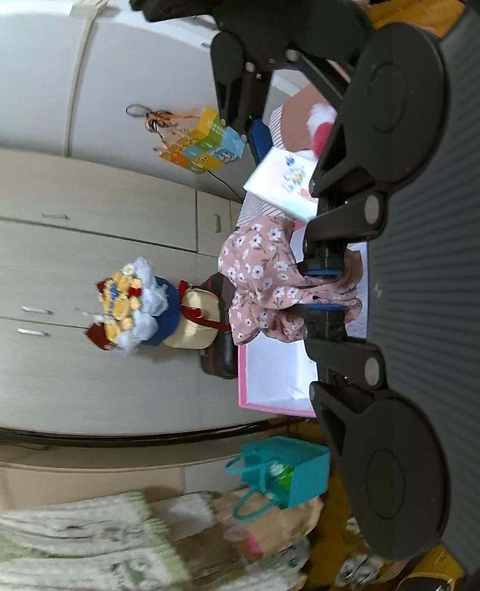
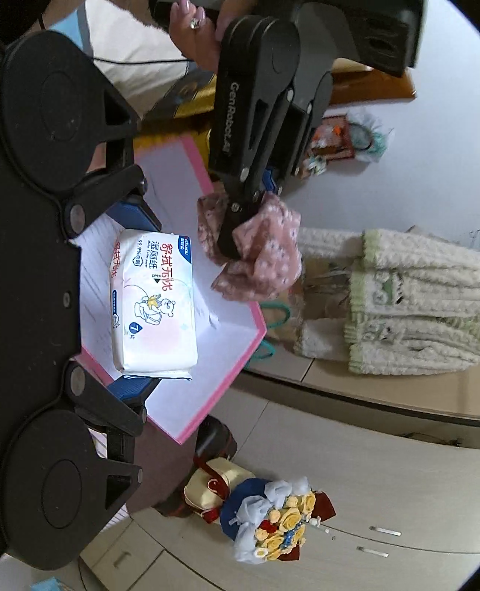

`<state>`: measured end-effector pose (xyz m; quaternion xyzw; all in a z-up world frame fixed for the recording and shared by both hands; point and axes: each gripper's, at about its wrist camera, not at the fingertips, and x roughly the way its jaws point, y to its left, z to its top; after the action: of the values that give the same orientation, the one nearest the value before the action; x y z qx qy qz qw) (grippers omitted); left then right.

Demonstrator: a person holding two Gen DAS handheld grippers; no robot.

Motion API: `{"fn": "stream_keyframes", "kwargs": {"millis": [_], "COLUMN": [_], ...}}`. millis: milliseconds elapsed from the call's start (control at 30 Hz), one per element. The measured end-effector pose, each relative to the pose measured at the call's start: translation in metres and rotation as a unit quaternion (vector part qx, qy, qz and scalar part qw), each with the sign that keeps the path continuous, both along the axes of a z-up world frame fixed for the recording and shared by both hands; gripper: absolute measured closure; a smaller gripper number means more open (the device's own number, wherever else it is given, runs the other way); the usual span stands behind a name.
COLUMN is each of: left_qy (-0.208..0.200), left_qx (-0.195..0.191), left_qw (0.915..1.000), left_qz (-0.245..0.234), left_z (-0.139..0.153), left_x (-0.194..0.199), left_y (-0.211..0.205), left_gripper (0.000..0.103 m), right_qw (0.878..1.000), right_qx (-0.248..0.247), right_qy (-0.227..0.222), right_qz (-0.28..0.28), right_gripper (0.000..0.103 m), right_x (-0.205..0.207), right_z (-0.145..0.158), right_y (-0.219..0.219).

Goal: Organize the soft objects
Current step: 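Lower both items into the pink box and open both grippers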

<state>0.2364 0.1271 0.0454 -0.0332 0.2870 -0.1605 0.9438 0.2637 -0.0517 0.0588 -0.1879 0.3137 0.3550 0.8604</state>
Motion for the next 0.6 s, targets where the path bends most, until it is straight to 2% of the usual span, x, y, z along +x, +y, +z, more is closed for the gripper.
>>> {"fn": "stream_keyframes", "kwargs": {"millis": [167,333,433,500,600], "left_qy": [0.067,0.136,0.173,0.189,0.188], "left_qx": [-0.036,-0.039,-0.017,-0.026,-0.025], "left_qw": [0.9971,0.9896,0.9841,0.9811,0.9809], "left_qz": [0.004,0.023,0.035,0.034,0.043], "left_z": [-0.027,-0.061,-0.079,-0.085,-0.088], "left_x": [0.068,0.117,0.134,0.138,0.141], "left_y": [0.001,-0.003,-0.008,-0.006,-0.005], "left_gripper": [0.091,0.091,0.091,0.091,0.091], "right_qw": [0.998,0.992,0.987,0.986,0.983], "right_qx": [-0.057,-0.125,-0.154,-0.162,-0.176], "right_qy": [0.010,0.015,0.019,0.026,0.028], "right_qz": [0.016,0.025,0.032,0.036,0.044], "right_gripper": [0.022,0.022,0.022,0.022,0.022], "right_x": [0.052,0.093,0.109,0.116,0.120], "right_z": [-0.024,-0.053,-0.068,-0.075,-0.083], "right_y": [0.022,0.041,0.048,0.050,0.054]}}
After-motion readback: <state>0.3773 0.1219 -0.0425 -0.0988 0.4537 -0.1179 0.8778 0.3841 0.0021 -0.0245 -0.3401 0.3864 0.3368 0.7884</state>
